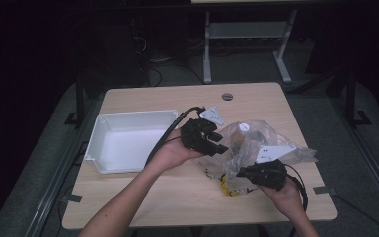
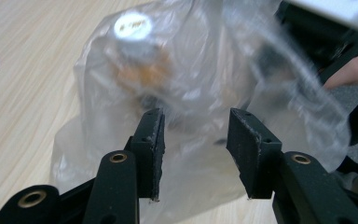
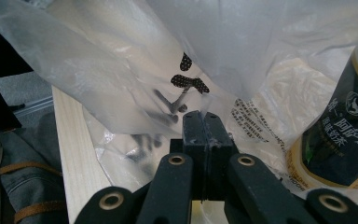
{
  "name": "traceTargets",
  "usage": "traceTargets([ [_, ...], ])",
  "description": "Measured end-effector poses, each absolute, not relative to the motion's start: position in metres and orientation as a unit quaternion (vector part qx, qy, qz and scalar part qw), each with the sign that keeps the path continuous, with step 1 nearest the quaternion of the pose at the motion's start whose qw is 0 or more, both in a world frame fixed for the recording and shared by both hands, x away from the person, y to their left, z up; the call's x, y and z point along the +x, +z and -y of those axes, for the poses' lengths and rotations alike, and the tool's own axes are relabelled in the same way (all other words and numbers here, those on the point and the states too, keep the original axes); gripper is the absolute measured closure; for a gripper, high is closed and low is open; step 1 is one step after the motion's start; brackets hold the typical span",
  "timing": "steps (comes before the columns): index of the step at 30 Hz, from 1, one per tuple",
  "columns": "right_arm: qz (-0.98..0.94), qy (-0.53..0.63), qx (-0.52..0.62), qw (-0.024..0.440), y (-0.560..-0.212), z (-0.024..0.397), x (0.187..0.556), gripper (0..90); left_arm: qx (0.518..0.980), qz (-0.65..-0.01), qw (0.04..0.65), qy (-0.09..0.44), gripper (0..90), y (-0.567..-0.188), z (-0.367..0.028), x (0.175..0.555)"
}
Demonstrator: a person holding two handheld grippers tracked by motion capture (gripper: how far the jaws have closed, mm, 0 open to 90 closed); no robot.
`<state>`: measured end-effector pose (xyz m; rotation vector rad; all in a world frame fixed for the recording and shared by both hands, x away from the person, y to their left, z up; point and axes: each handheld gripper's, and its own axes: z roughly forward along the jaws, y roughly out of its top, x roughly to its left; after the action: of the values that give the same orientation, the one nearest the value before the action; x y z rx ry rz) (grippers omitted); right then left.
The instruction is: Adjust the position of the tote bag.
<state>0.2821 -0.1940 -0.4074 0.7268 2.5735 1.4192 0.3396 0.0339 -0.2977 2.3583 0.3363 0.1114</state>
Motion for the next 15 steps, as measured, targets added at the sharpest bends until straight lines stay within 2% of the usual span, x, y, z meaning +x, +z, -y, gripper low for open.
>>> traceTargets([
  [4, -0.848, 0.470, 0.238, 0.059, -0.407, 0.195, 0.281, 89.6, 0.918, -0.130, 0.371, 0.046, 53.4, -0.296, -0.023, 0.342],
  [7, -0.847, 0.471, 0.237, 0.060, -0.406, 0.196, 0.279, 89.6, 0.917, -0.131, 0.377, 0.029, 48.0, -0.298, -0.015, 0.345],
  [10, -0.846, 0.475, 0.236, 0.061, -0.404, 0.198, 0.277, 89.6, 0.920, -0.130, 0.369, 0.038, 43.9, -0.300, -0.007, 0.347],
  [15, -0.842, 0.479, 0.238, 0.065, -0.402, 0.203, 0.273, 89.6, 0.926, -0.131, 0.353, 0.041, 44.9, -0.307, 0.004, 0.353],
])
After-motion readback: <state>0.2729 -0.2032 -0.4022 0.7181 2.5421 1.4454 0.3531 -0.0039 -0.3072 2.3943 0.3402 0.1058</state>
